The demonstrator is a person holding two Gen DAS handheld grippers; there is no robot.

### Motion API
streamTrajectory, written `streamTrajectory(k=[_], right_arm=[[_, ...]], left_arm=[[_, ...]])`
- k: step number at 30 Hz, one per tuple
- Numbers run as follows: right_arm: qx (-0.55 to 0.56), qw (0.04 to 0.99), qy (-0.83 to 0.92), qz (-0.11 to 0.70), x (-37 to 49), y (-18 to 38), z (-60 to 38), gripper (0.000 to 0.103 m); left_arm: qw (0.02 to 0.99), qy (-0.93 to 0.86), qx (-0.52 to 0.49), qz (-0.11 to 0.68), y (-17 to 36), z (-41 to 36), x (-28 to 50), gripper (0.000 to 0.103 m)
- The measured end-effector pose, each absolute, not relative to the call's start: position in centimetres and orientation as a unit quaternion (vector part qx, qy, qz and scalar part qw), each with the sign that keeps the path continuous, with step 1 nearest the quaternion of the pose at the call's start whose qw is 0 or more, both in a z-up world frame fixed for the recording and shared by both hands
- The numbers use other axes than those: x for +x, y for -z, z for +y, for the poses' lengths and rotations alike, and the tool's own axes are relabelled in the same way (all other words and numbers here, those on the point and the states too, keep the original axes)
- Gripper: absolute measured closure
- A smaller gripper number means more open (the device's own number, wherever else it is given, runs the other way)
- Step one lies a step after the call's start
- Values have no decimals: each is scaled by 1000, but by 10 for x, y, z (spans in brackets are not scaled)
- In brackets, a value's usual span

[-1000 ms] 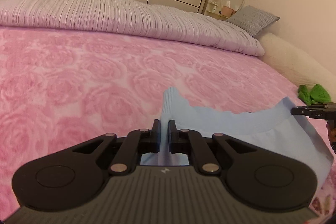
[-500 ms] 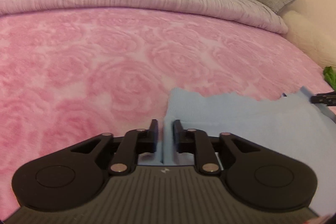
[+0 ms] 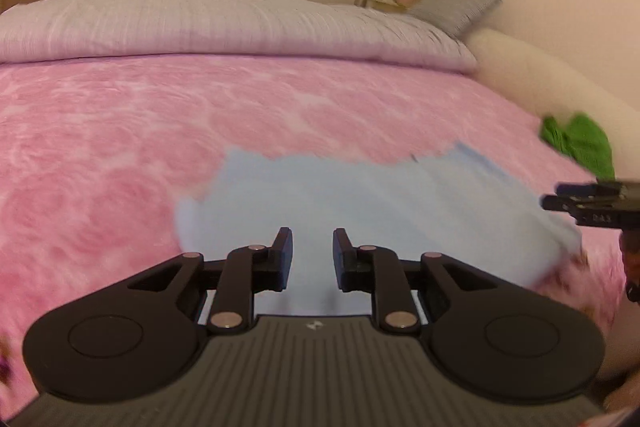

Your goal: Fold clothes

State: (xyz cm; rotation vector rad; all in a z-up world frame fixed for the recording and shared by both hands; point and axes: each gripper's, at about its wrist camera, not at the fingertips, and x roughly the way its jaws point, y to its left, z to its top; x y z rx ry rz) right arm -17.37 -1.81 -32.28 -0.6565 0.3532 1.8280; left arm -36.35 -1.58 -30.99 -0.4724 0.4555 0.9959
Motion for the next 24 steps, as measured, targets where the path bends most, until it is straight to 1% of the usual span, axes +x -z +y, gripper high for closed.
streamTrajectory(k=[3, 4, 6, 7, 9, 10, 11, 12, 13, 15, 16, 18, 21, 23, 24], right_arm=[[-305, 563, -752, 156, -170, 350, -21, 51], [-295, 570, -748, 168, -159, 354, -22, 49], [-272, 580, -742, 199, -136, 359, -23, 49], [-277, 595, -726, 203, -129, 358, -23, 49], [-285, 617, -702, 211, -115, 354, -23, 41], [-275, 619, -701, 224, -110, 350, -25, 43], [-264, 621, -699, 237, -106, 344, -28, 43], [-252, 622, -698, 250, -102, 339, -31, 43], [-250, 624, -700, 240, -107, 332, -36, 44], [-245, 620, -711, 224, -120, 321, -49, 44], [-238, 610, -722, 224, -127, 319, -55, 45], [-234, 596, -734, 225, -135, 322, -60, 47], [-260, 601, -715, 246, -135, 341, -57, 48], [-266, 613, -695, 267, -127, 346, -57, 43], [-266, 618, -684, 283, -120, 345, -59, 43]], left_arm=[[798, -502, -245, 226, 334, -21, -361, 84], [785, -518, -249, 232, 343, -22, -362, 83], [778, -526, -260, 222, 349, -23, -372, 82], [771, -531, -278, 215, 349, -22, -379, 89], [758, -539, -305, 205, 345, -21, -390, 99], [754, -544, -305, 206, 340, -24, -391, 99], [751, -548, -305, 207, 335, -26, -393, 99], [750, -549, -304, 208, 330, -30, -392, 96], [753, -546, -302, 209, 325, -34, -388, 93], [764, -536, -293, 210, 316, -45, -378, 93], [769, -530, -289, 209, 314, -47, -372, 91], [774, -522, -287, 216, 316, -51, -362, 86], [752, -534, -310, 231, 330, -50, -365, 85], [740, -539, -331, 229, 335, -51, -372, 86], [736, -541, -336, 229, 331, -55, -374, 86]])
